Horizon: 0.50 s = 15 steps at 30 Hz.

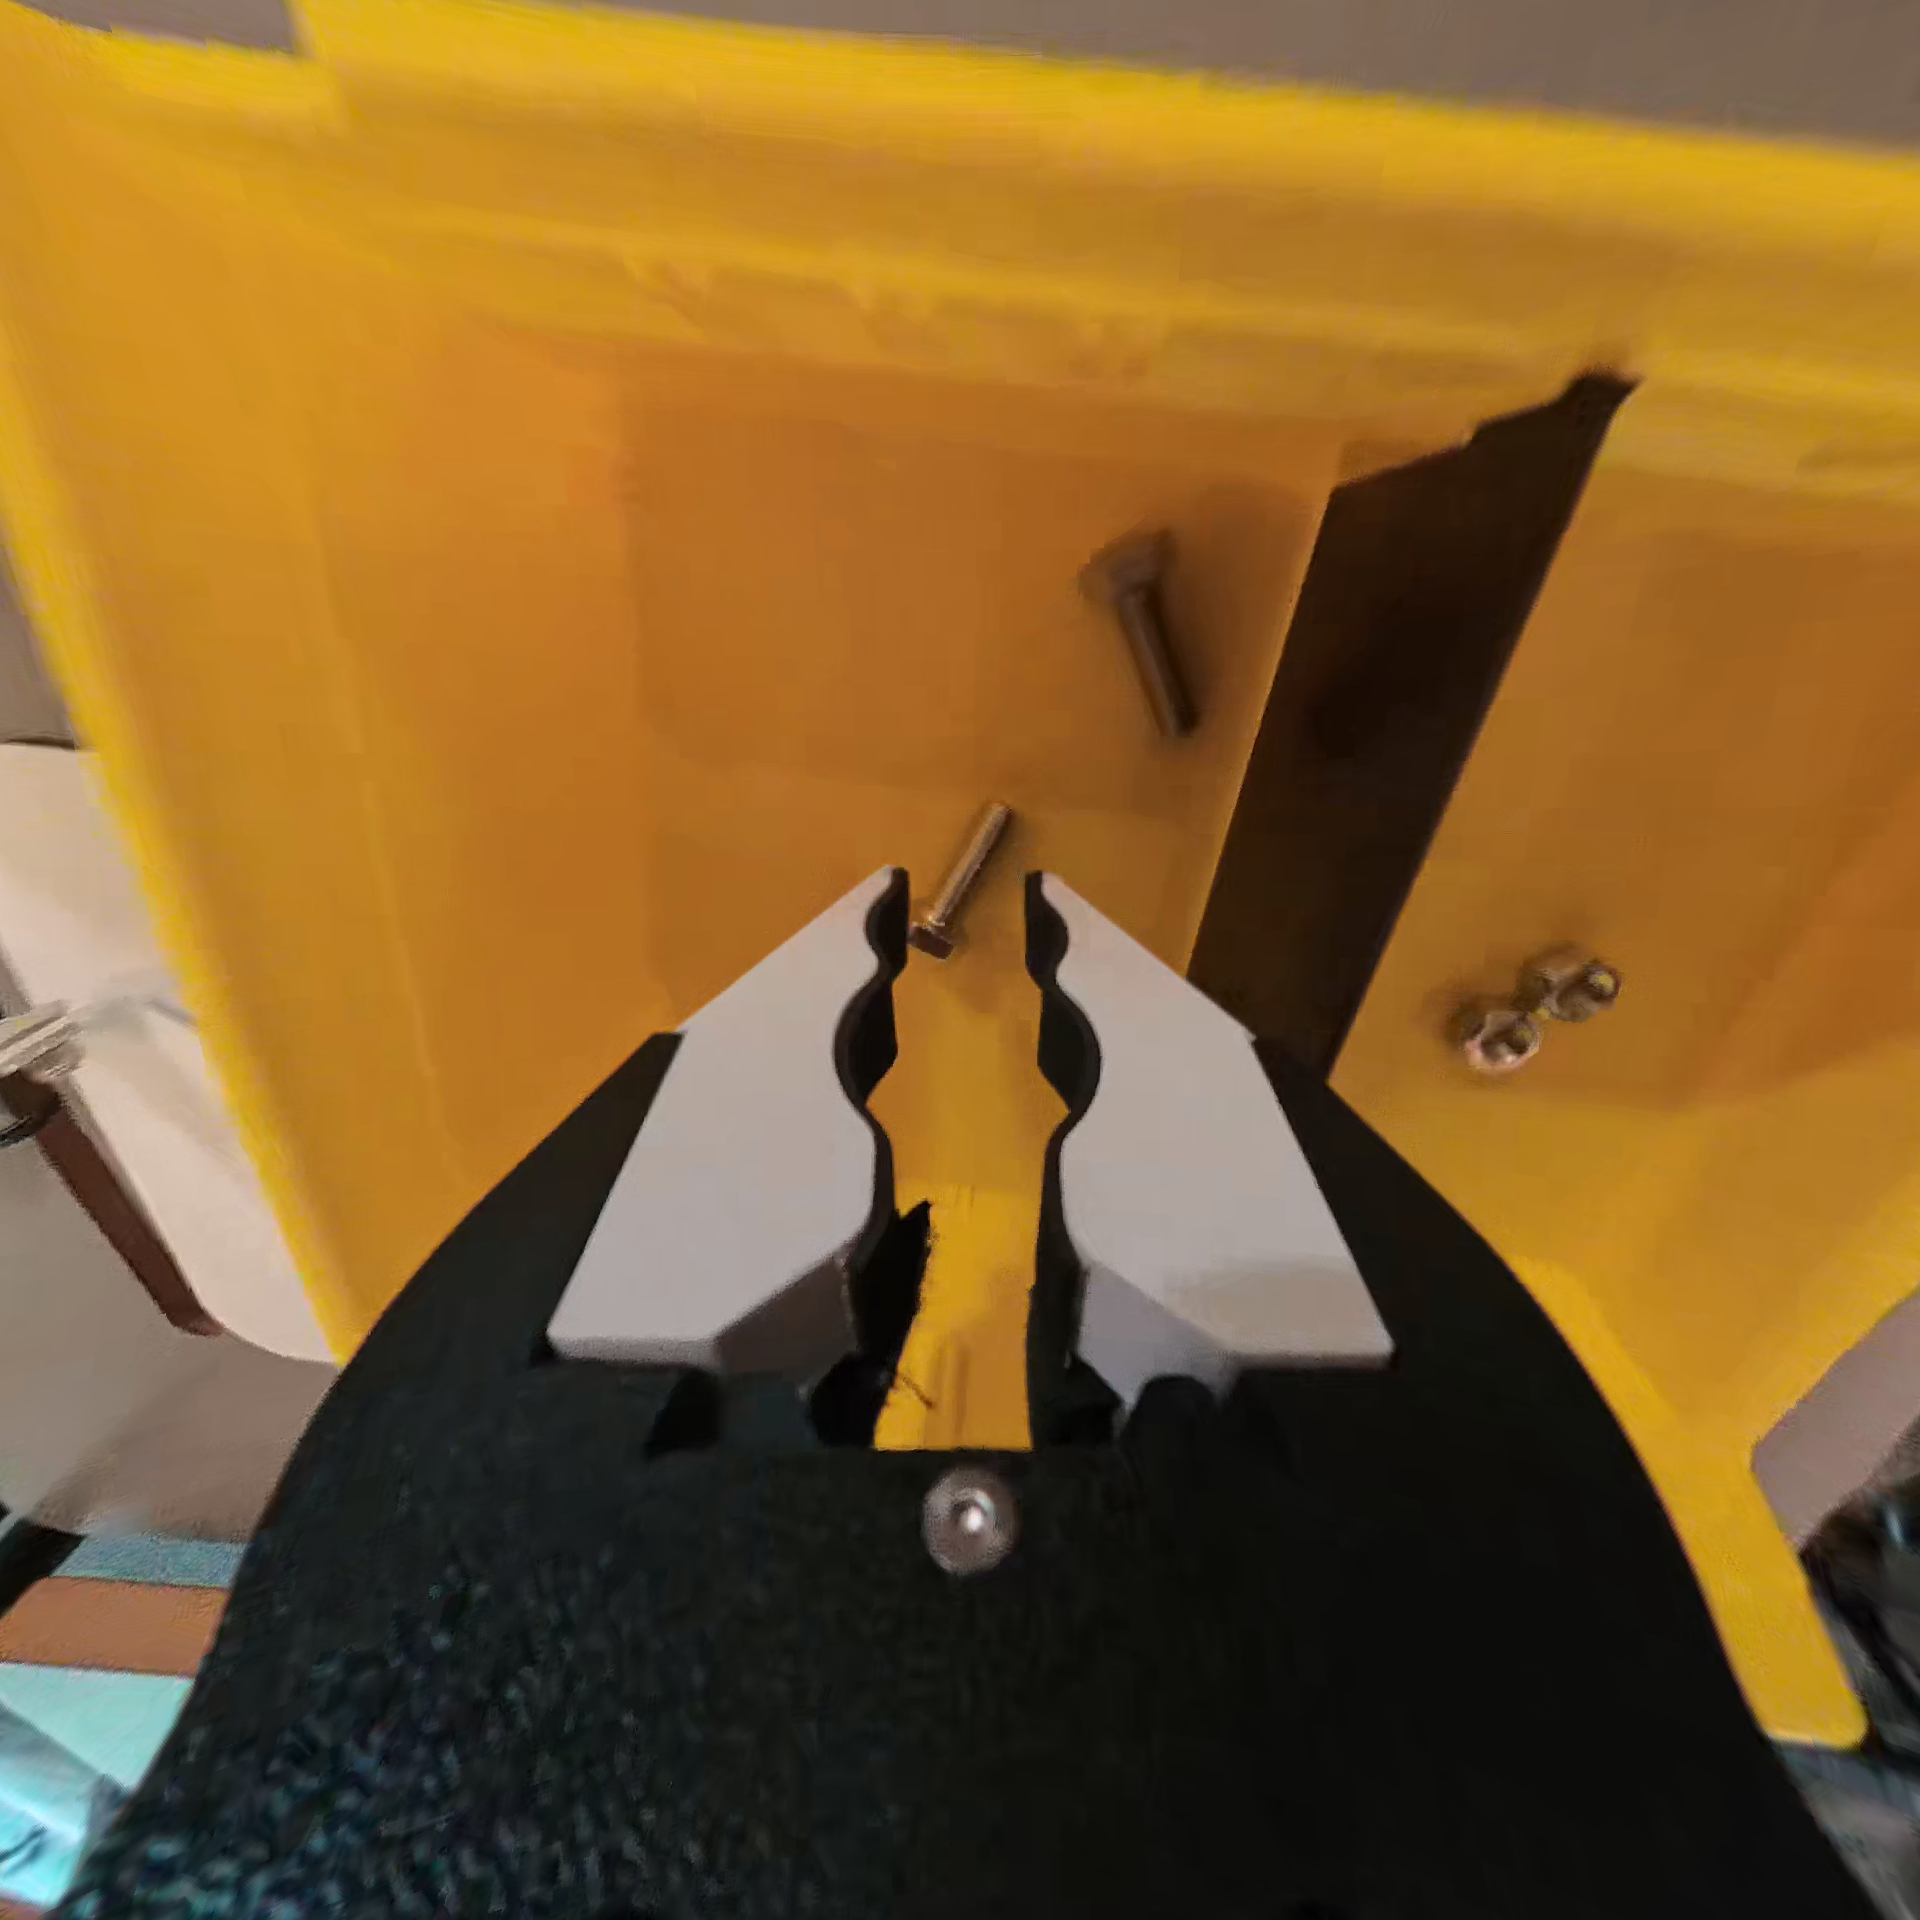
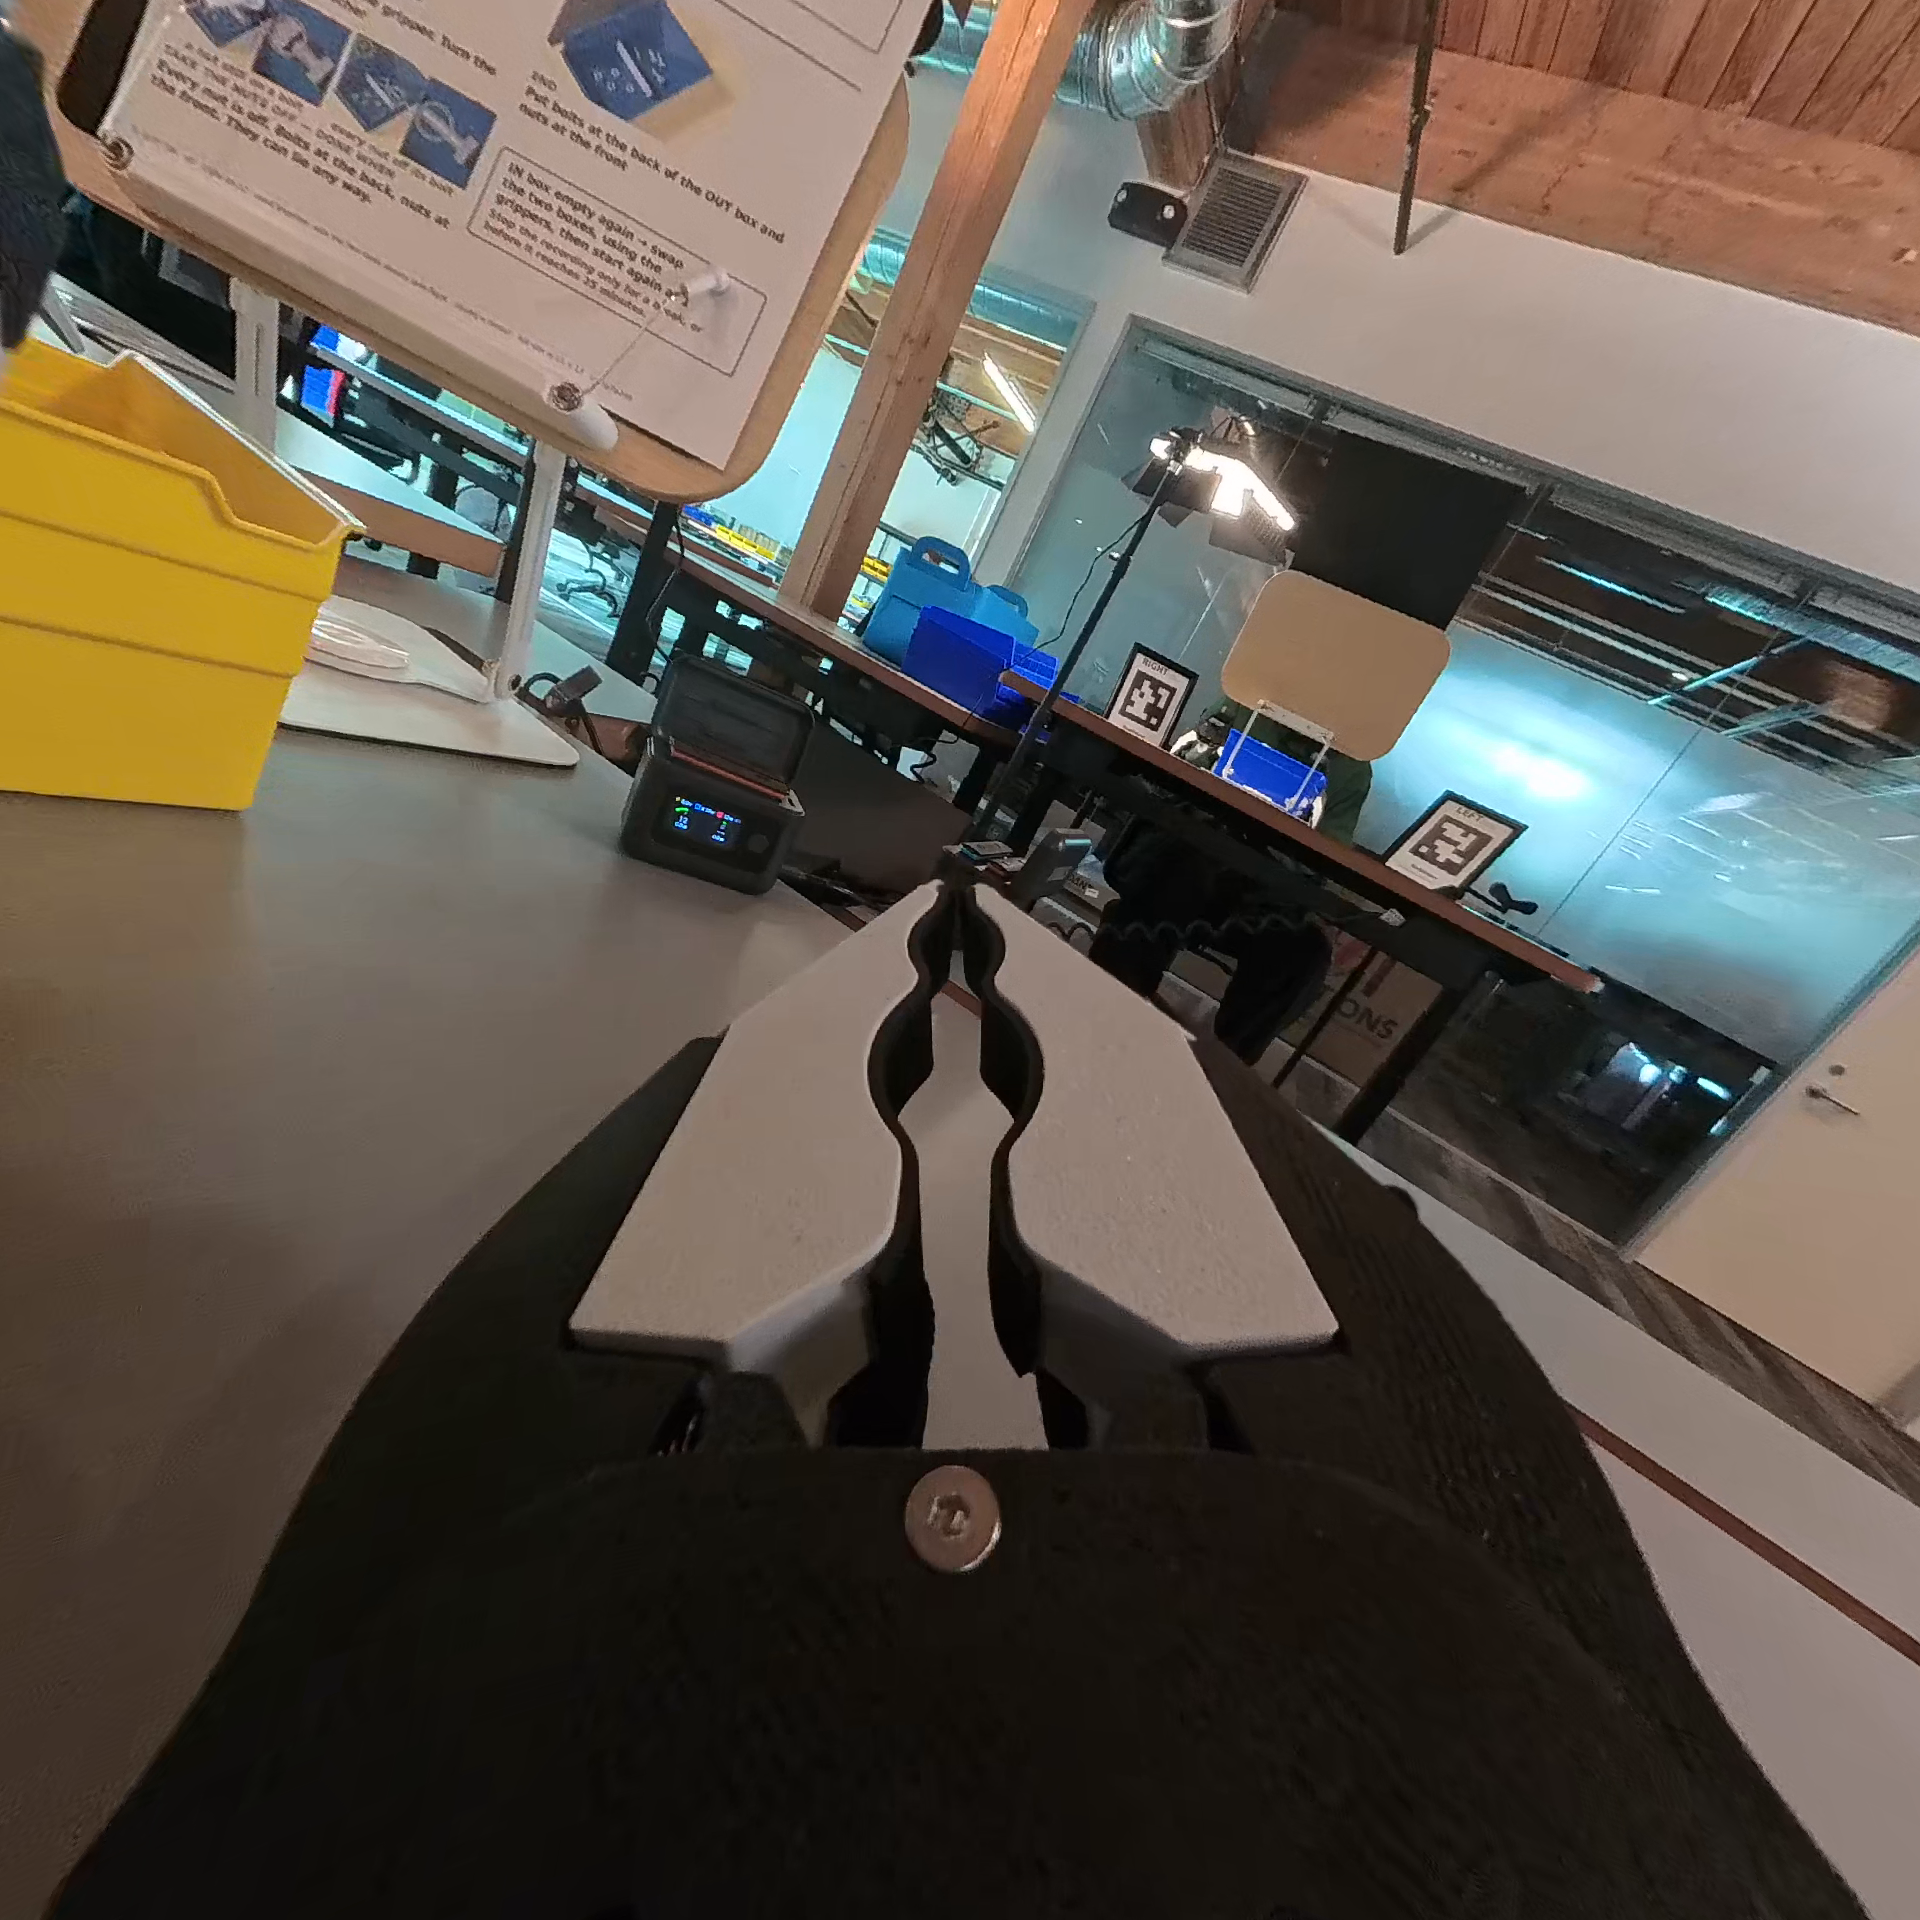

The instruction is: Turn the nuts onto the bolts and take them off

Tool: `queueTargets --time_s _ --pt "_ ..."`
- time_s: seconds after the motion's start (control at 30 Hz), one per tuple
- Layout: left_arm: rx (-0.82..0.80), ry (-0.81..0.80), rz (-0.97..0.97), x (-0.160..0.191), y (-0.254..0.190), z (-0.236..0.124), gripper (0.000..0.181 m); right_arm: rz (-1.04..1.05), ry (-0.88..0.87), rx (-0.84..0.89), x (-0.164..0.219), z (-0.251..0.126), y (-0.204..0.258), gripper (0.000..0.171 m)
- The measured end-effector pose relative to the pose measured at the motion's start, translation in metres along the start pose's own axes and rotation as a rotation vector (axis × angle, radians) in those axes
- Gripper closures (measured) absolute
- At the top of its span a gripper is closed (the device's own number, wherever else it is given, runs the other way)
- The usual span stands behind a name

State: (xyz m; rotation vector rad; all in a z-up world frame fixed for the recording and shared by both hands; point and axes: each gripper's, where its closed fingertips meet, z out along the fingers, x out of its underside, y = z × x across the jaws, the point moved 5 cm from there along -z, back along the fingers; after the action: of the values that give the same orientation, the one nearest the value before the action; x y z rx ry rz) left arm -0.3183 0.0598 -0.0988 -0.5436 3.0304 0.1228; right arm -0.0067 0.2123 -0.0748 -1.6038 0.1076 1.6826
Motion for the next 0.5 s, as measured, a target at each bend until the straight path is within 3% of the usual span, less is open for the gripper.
queueTargets --time_s 0.1,0.27,0.4,0.5 --pt "0.035 0.092 0.052 0.008 -0.001 0.014 0.158 0.001 0.002 -0.002 0.001 0.001 0.0 0.171" --pt "-0.037 0.148 0.15 0.012 0.003 0.027 0.154 -0.007 0.004 -0.006 0.001 0.001 0.001 0.171" --pt "-0.006 0.141 0.14 0.011 -0.002 0.032 0.171 -0.008 0.005 -0.005 0.001 0.001 0.001 0.171" --pt "-0.061 0.177 0.106 0.014 -0.001 0.032 0.174 -0.006 0.004 -0.004 0.001 0.001 0.0 0.171"
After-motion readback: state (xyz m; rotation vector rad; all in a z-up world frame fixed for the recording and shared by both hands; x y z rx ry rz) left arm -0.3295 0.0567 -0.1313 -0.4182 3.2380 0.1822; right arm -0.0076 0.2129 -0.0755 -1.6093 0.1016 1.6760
